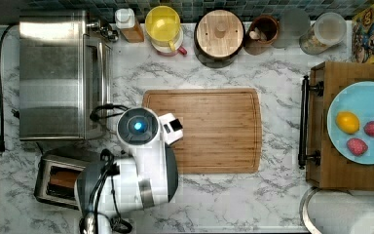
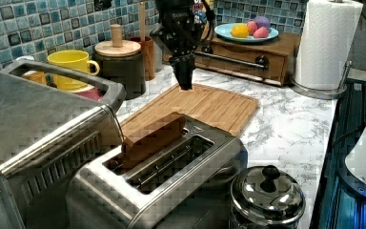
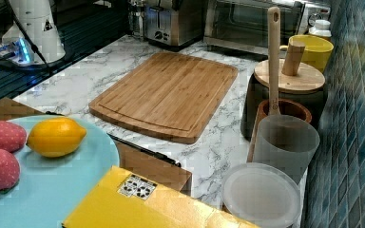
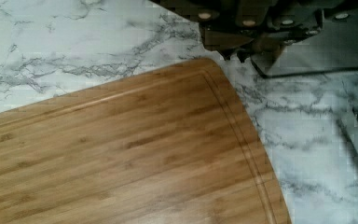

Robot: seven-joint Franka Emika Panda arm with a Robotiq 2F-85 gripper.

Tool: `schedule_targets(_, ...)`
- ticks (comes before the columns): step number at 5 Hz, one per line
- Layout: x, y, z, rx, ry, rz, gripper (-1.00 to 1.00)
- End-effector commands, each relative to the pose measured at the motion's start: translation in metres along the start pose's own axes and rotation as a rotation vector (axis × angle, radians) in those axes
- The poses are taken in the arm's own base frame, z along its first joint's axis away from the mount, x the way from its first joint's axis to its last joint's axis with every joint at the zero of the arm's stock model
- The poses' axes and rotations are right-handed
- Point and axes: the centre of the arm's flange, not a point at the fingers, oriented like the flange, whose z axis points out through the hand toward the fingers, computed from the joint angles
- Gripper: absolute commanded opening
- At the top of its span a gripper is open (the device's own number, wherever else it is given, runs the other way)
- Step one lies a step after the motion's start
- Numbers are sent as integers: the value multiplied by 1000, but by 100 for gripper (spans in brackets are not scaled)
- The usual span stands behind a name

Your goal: Turn on the toaster.

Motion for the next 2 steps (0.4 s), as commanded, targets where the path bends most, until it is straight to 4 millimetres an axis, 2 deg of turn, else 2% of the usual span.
schedule_targets(1,-55,-31,11,-7,-65,-175,-100)
schedule_targets(2,-79,-37,20,-9,-74,-245,-100)
